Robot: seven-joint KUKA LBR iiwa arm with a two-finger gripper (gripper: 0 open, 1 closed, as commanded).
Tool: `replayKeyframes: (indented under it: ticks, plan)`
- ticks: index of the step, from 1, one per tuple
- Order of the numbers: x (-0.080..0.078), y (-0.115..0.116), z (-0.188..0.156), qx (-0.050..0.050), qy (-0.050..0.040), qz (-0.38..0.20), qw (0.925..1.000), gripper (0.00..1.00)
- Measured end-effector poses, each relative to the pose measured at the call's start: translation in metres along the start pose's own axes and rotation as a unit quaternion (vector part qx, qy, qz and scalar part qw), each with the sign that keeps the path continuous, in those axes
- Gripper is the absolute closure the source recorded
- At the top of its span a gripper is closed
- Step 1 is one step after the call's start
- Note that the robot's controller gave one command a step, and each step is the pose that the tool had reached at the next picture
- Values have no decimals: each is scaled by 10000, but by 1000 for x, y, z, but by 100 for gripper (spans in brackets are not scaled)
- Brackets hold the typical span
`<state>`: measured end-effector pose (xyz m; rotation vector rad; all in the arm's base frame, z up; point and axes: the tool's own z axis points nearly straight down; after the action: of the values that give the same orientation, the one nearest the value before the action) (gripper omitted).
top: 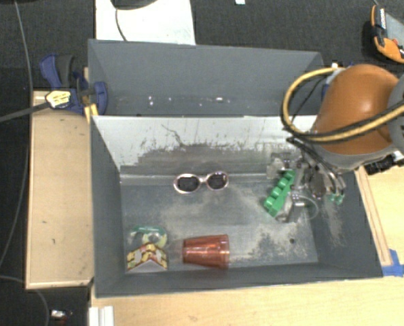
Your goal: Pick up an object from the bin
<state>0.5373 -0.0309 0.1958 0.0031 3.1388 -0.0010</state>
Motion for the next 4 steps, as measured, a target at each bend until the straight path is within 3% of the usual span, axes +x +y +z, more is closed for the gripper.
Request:
replayKeyframes:
  ticks: [2,3,4]
  plan:
    - [1,-2,4,-1,-12,-287,9996,0]
    - [14,-6,78,-3,-7,242,9997,0]
    - [4,-14,45,5,-45,-807,9967,0]
